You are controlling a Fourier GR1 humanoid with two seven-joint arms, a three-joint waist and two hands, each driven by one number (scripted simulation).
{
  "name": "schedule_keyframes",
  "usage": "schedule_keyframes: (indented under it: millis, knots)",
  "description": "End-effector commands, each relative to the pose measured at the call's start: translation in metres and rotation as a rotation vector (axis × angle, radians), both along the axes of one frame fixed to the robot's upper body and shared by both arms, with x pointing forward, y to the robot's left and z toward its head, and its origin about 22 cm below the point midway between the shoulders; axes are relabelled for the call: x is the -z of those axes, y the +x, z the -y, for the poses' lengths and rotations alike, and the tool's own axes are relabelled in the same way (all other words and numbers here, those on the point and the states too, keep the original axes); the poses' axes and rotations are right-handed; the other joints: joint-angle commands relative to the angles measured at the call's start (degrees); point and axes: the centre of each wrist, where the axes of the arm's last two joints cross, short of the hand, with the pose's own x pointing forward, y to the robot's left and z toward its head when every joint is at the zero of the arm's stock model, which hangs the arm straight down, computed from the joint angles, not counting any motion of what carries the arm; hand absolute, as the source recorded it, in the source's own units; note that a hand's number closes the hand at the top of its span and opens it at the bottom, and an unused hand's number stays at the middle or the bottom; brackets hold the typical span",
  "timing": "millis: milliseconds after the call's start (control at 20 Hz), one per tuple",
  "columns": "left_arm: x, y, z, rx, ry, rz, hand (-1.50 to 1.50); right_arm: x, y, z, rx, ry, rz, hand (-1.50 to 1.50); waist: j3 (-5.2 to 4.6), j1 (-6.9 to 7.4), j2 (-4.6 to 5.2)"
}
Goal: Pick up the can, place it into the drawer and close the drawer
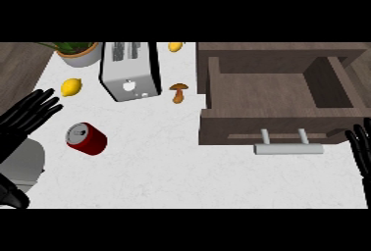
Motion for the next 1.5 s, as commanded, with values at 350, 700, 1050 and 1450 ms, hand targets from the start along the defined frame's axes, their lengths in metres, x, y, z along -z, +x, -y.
schedule_keyframes:
  millis: [350,700,1050,1450]
  knots:
    - [0.049,0.009,-0.015,-0.043,0.007,-0.025,-1.50,0.004,0.000,0.015,-0.004,-0.008,0.003,-1.50,-0.02,-0.02,0.04]
    - [0.069,0.025,0.008,-0.056,0.043,-0.009,-1.50,0.000,0.003,-0.007,0.000,0.000,0.019,-1.50,-0.01,0.03,0.01]
    - [0.112,0.011,-0.033,-0.078,0.049,-0.036,-1.50,0.009,0.004,0.002,-0.003,-0.001,0.013,-1.50,-0.05,-0.25,0.13]
    - [0.123,0.018,-0.046,-0.107,0.063,-0.047,-1.50,0.002,-0.006,-0.007,0.006,0.003,0.010,-1.50,-0.09,-0.59,0.16]
